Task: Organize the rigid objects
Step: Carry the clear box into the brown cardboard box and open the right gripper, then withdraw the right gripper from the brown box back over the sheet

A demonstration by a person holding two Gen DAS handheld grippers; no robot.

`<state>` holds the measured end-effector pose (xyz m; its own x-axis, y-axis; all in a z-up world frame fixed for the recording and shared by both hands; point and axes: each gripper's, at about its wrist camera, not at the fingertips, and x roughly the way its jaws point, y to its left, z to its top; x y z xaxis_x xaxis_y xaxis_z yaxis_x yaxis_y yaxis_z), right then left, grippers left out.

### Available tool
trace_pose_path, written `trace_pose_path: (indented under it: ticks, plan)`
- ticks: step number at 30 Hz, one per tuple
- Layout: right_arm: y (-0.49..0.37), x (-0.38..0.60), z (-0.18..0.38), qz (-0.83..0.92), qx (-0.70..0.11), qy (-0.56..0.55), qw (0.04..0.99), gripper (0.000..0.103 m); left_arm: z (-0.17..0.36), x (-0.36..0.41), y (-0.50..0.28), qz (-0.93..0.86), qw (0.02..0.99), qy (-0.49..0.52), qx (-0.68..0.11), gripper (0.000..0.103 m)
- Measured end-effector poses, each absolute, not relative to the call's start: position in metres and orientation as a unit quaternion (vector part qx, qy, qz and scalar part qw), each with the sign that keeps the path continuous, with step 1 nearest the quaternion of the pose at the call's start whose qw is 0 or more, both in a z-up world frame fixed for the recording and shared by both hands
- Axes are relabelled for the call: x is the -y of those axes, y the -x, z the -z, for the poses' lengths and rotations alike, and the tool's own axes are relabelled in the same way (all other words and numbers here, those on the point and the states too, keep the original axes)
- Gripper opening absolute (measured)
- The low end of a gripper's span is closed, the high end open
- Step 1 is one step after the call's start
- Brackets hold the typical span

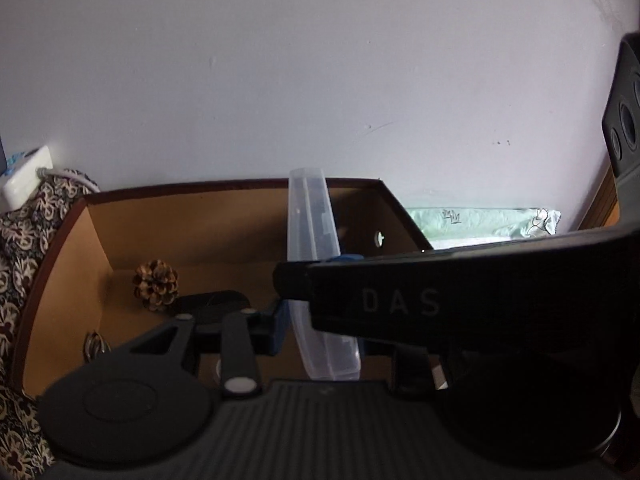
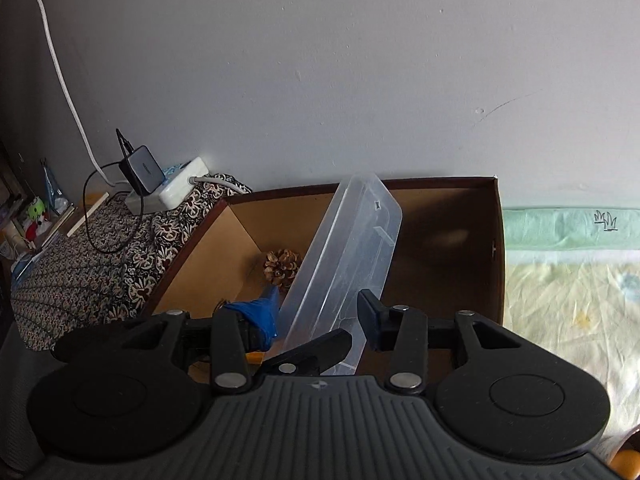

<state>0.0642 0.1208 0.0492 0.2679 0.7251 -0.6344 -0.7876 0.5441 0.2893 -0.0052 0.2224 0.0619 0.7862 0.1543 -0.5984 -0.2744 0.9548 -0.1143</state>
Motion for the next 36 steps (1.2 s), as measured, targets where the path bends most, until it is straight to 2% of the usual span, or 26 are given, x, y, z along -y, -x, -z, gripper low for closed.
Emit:
trace_pose_path:
  ticks: [8,18,24,32,36]
  plan:
    - [-0.075,-0.148,-0.02,-0.466,-0.408,0.059,0.783,0.027,-0.026,-0.251,-0.021,-0.127,0.913,0.139,-0.362,0.027]
    - [-0.073,-0.148,-0.015,-0.454,-0.396,0.041,0.797,0.027,-0.02,-0.258,-0.013,-0.161,0.902,0.132,-0.378,0.029]
    - [-0.059,-0.124,-0.036,-0.447,-0.359,0.025,0.819,0.027,-0.033,-0.245,0.0,-0.187,0.897,0.103,-0.386,0.035]
    - [-0.035,-0.089,-0.053,-0.43,-0.339,0.015,0.837,0.027,-0.058,-0.215,0.024,-0.201,0.901,0.067,-0.379,0.051]
    - [-0.021,-0.072,-0.058,-0.428,-0.333,0.012,0.84,0.027,-0.066,-0.202,0.034,-0.207,0.9,0.056,-0.379,0.052]
